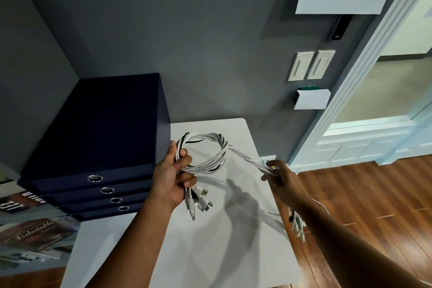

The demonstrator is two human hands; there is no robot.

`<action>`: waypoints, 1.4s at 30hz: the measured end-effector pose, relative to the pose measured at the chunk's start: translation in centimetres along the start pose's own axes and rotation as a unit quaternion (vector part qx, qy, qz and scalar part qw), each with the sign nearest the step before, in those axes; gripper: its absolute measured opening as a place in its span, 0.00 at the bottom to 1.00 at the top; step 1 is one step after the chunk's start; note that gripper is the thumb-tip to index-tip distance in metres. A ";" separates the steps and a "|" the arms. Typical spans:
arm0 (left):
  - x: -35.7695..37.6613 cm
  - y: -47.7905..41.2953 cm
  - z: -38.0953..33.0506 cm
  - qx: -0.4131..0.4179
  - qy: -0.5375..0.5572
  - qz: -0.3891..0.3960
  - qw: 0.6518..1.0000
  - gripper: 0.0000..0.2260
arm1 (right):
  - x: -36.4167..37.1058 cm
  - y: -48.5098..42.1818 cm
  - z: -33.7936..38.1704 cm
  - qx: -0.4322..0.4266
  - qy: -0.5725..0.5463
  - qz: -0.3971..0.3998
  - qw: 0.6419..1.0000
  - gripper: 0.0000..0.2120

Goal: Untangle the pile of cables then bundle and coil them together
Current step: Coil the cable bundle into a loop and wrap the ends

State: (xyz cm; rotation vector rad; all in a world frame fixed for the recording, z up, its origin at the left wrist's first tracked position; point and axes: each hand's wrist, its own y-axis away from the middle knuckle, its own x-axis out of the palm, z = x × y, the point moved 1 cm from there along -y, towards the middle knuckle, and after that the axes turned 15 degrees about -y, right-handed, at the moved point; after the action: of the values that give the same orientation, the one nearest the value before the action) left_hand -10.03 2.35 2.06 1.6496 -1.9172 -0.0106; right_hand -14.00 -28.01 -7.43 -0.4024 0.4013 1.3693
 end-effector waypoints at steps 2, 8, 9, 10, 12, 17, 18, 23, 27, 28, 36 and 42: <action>0.0 0.1 -0.1 0.002 -0.004 0.002 1.000 0.18 | -0.3 -0.2 0.0 0.036 -0.041 0.001 0.999 0.04; 0.4 0.5 -0.2 0.008 -0.033 0.048 0.998 0.17 | -1.0 -1.2 -0.5 0.165 -0.235 -0.090 0.954 0.11; 0.5 0.5 -0.2 0.007 -0.041 0.055 0.998 0.17 | -1.0 -1.4 -0.8 0.178 -0.236 -0.095 0.951 0.12; 0.6 0.6 -0.2 0.006 -0.052 0.060 0.997 0.17 | -1.0 -1.6 -0.9 0.189 -0.228 -0.096 0.950 0.14; 0.8 0.7 0.0 0.004 -0.082 0.063 0.995 0.18 | -0.9 -2.1 -1.0 0.221 -0.226 -0.100 0.943 0.18; 1.8 0.8 0.8 0.004 -0.109 0.062 0.992 0.19 | 0.0 -2.5 2.0 0.270 -0.254 -0.104 0.923 0.21; 2.0 0.8 0.9 0.004 -0.105 0.061 0.993 0.19 | 0.3 -2.4 2.8 0.279 -0.266 -0.089 0.919 0.20; 3.3 0.9 1.4 0.003 -0.086 0.054 0.995 0.18 | 2.2 -1.8 6.1 0.329 -0.281 0.002 0.902 0.18; 4.5 1.3 2.4 -0.012 -0.101 0.056 0.993 0.19 | 4.0 -0.6 7.5 0.285 -0.261 0.092 0.918 0.18; 4.7 1.3 2.6 -0.016 -0.106 0.056 0.993 0.19 | 4.4 -0.3 7.6 0.267 -0.258 0.108 0.922 0.18; 4.3 0.1 4.8 -0.035 -0.090 -0.007 0.995 0.18 | 6.5 0.9 9.0 0.157 -0.144 0.131 0.968 0.13; 3.5 -0.3 5.7 -0.053 -0.085 -0.055 0.993 0.20 | 6.7 2.1 8.4 0.006 -0.149 0.095 0.984 0.19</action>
State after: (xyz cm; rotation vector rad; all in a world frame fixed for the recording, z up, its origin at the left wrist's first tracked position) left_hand -12.44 -2.99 -1.26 1.7263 -1.9116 -0.3024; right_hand -14.67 -17.76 -3.59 -0.1460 0.2038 1.5854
